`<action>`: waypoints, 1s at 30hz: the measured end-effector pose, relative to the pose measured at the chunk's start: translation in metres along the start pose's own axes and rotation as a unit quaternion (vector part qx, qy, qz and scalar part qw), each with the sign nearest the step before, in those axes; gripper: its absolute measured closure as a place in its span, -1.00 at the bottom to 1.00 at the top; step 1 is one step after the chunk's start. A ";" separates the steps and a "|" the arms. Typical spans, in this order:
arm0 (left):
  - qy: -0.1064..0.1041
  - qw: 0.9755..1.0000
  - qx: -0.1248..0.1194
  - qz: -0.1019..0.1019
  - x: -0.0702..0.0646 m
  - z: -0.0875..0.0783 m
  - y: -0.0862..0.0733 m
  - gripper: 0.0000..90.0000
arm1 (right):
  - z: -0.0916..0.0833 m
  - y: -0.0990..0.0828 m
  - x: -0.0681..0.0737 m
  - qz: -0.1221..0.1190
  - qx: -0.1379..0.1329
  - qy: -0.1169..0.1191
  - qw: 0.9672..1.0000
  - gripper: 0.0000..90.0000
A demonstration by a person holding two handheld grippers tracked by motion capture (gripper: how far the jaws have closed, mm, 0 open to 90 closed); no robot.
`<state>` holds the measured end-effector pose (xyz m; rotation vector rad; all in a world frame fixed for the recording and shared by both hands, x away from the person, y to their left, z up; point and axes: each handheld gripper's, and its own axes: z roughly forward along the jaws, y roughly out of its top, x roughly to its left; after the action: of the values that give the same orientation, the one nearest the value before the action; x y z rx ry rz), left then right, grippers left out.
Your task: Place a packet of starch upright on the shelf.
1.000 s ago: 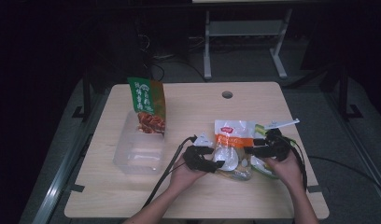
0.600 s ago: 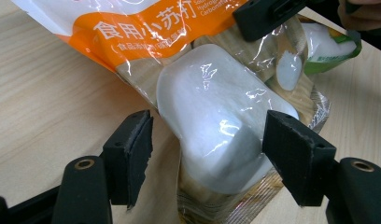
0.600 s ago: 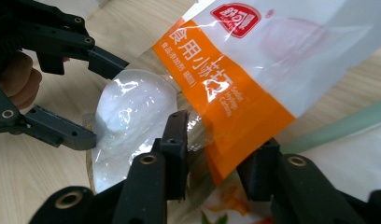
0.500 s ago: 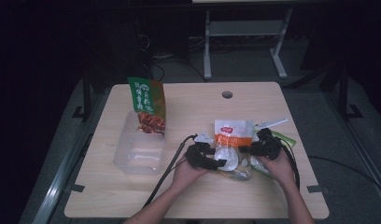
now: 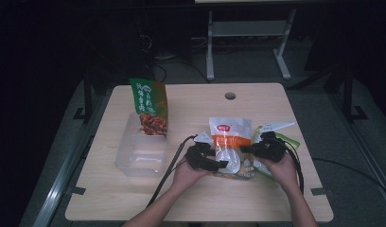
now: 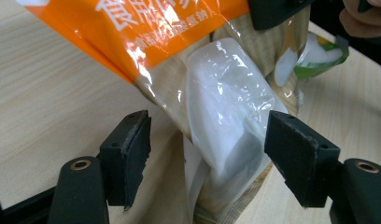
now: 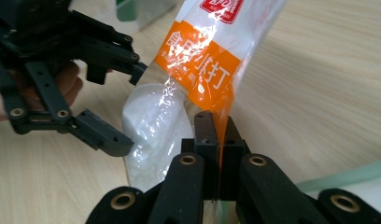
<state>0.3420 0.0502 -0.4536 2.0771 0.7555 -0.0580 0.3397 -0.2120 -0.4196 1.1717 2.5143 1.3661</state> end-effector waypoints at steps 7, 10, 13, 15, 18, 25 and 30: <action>-0.033 0.999 -0.012 -0.018 0.002 -0.003 0.001 0.03 | -0.004 0.002 0.005 -0.022 -0.026 0.020 0.999 0.99; -0.020 0.999 -0.033 -0.013 -0.001 -0.009 0.002 0.35 | -0.005 0.002 0.009 -0.024 -0.029 0.027 0.999 0.99; -0.023 0.999 -0.043 -0.022 0.000 -0.012 0.002 0.50 | -0.006 0.003 0.011 -0.029 -0.033 0.027 0.999 0.99; -0.024 0.998 -0.054 -0.026 0.001 -0.015 0.001 0.69 | -0.007 0.004 0.013 -0.038 -0.039 0.024 0.998 0.99; -0.007 0.998 -0.068 -0.016 0.000 -0.022 0.003 0.84 | -0.009 0.005 0.015 -0.038 -0.047 0.026 0.998 0.99; 0.017 0.997 -0.073 0.000 0.000 -0.029 0.004 0.94 | -0.006 0.007 0.019 -0.048 -0.051 0.029 0.997 0.98; 0.027 0.997 -0.070 0.014 -0.001 -0.032 0.003 0.95 | -0.003 0.006 0.020 -0.050 -0.046 0.030 0.997 0.95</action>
<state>0.3348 0.0732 -0.4322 1.9629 0.7417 0.0649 0.3278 -0.1998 -0.4077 0.9879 2.4824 1.4960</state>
